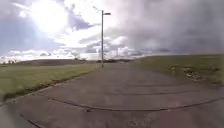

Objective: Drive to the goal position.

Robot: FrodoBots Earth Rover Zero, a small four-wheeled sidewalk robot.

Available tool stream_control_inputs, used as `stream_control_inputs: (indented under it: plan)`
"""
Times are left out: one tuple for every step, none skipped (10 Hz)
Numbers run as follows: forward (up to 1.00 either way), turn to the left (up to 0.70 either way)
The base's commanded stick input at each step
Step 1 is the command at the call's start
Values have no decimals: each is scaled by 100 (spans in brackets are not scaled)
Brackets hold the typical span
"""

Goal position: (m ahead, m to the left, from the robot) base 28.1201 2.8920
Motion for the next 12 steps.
stream_control_inputs:
  plan:
    - [100,-22]
    - [100,-9]
    - [100,0]
    - [100,0]
    - [100,0]
    - [100,0]
    - [100,0]
    - [100,0]
    - [100,0]
    - [100,0]
    - [100,0]
    - [100,0]
